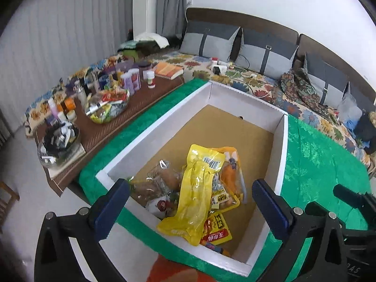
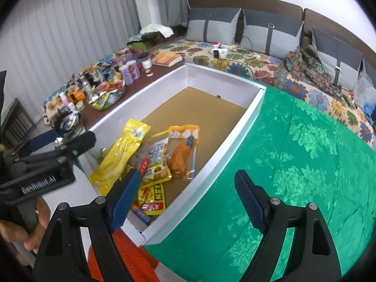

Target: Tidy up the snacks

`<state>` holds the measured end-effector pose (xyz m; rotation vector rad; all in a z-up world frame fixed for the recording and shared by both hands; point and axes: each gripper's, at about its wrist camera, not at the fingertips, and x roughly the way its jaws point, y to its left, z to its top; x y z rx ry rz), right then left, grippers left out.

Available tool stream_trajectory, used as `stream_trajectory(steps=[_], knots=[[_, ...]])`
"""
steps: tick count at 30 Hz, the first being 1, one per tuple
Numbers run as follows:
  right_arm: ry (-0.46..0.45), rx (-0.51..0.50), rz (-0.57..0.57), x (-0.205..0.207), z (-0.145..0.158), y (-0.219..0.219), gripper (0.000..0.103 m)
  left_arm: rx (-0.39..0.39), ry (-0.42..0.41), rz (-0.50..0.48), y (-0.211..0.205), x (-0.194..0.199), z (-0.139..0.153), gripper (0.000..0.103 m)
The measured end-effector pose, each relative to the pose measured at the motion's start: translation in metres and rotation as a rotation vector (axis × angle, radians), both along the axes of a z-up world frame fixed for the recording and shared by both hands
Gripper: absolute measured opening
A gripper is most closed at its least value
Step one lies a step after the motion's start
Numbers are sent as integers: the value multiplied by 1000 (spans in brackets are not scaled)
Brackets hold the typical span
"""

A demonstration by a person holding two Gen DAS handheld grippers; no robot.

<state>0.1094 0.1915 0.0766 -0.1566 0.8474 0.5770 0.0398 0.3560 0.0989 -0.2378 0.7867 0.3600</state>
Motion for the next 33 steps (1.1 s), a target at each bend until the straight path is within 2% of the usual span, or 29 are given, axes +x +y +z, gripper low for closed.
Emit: stream_trajectory(steps=[3,6,10,14,22,33], knots=[[4,2,2,1,-1,1,85,39,-17,16,-1,-2,4,103],[7,0,6,2,-1,2,85,43,-43,-4,-4,-6,8,103],[-3,-7,11,2,2,5,85,51,-49,54,-1,-7,13,103],[-10,-18,14,1,4,8,85,58,-70,18,2,-9,14,103],[-20,-42,22,-1,6,12,85,165,5,-7,-11,-5,9,103],[-29,-72,27,-5,9,13,85,151,16,-18,-12,-5,9,103]])
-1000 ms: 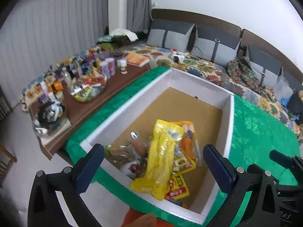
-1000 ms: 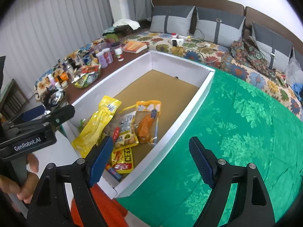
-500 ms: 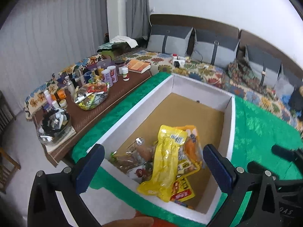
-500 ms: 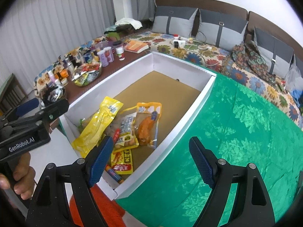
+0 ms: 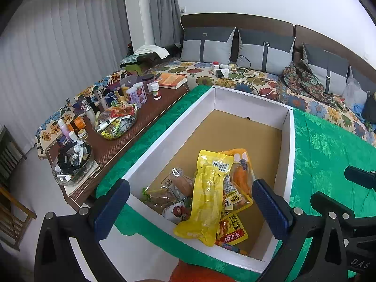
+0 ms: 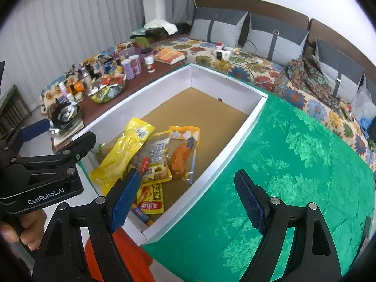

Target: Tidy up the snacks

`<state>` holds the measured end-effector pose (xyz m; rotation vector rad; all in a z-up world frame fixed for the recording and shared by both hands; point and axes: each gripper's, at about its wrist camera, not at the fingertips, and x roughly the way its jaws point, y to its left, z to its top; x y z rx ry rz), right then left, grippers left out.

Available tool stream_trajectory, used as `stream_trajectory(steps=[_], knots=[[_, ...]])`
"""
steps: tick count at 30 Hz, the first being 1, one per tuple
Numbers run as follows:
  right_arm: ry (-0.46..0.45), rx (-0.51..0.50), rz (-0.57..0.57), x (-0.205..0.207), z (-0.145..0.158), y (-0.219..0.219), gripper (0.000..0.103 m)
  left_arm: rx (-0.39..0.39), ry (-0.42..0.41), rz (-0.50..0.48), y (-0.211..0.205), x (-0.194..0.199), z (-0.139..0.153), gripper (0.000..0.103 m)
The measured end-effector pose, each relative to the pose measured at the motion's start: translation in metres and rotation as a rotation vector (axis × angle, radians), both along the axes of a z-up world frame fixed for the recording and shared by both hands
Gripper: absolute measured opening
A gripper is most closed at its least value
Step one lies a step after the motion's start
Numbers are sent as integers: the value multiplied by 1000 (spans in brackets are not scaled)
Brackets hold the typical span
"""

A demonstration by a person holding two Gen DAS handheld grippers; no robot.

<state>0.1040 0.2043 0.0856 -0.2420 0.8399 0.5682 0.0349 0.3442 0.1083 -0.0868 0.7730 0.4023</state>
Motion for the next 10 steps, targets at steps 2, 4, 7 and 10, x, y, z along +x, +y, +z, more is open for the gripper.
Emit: stream_trajectory(steps=[2,4,7,10], knots=[[0,-3,-2,0,0,-1,85,-5,3,1,0,0,-1,103],[2,-2,-1,0,0,0,85,-21,6,-2,1,1,-2,103],[6,5,1,-1,0,0,85,-73,11,-7,5,1,-6,103],[4,6,2,-1,1,0,85,-69,16,-15,2,1,-6,103]])
